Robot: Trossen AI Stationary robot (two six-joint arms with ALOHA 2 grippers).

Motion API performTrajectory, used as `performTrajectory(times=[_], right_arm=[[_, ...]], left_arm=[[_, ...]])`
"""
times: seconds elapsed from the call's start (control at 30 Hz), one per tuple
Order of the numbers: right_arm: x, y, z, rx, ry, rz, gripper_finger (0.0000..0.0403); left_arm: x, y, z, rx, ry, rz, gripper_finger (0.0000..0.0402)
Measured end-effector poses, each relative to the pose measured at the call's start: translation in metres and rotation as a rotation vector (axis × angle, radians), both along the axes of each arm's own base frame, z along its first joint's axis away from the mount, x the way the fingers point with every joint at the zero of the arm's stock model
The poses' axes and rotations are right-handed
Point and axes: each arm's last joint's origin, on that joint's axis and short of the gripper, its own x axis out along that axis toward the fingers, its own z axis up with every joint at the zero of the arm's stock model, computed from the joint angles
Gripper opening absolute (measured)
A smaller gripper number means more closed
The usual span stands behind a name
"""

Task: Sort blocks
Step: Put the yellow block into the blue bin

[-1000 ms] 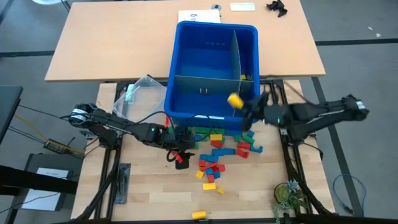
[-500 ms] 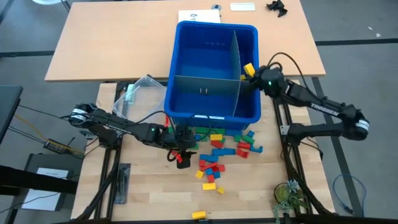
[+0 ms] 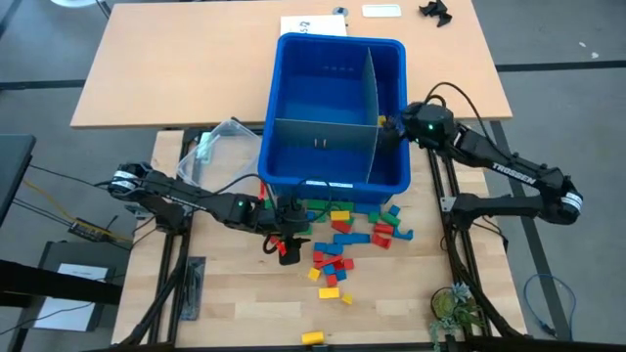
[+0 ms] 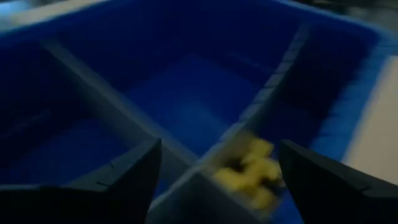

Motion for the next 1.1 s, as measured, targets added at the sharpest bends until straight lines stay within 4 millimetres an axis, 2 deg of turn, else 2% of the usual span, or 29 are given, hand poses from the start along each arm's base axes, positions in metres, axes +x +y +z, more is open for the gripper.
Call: performTrajectory(times=[0.17, 0.33, 0.5, 0.67, 0.87, 1.1], right_arm=[[0.01, 0.041, 0.002, 0.08, -0.028, 0.31, 0.0331], [0.027, 0.087, -0.002, 0.123, -0.018, 0.579, 0.0321], [0.044, 0.132, -0.01, 0.098, 0.022, 0.743, 0.0304], [0.064, 0.168, -0.03, 0.072, 0.1, 0.827, 0.0289], [0.091, 0.188, -0.07, 0.055, 0.288, 0.869, 0.028], [0.122, 0.19, -0.114, -0.008, 0.44, 0.872, 0.027]], left_arm=[[0.0, 0.0, 0.0, 0.01, -0.001, 0.004, 0.0223], [0.0, 0.001, 0.0, 0.023, -0.004, 0.015, 0.0223], [0.0, 0.001, 0.0, 0.023, -0.004, 0.015, 0.0223], [0.0, 0.001, 0.0, 0.024, -0.003, 0.015, 0.0223], [0.0, 0.001, 0.0, 0.024, -0.003, 0.015, 0.0223], [0.0, 0.001, 0.0, 0.038, -0.006, 0.028, 0.0223]])
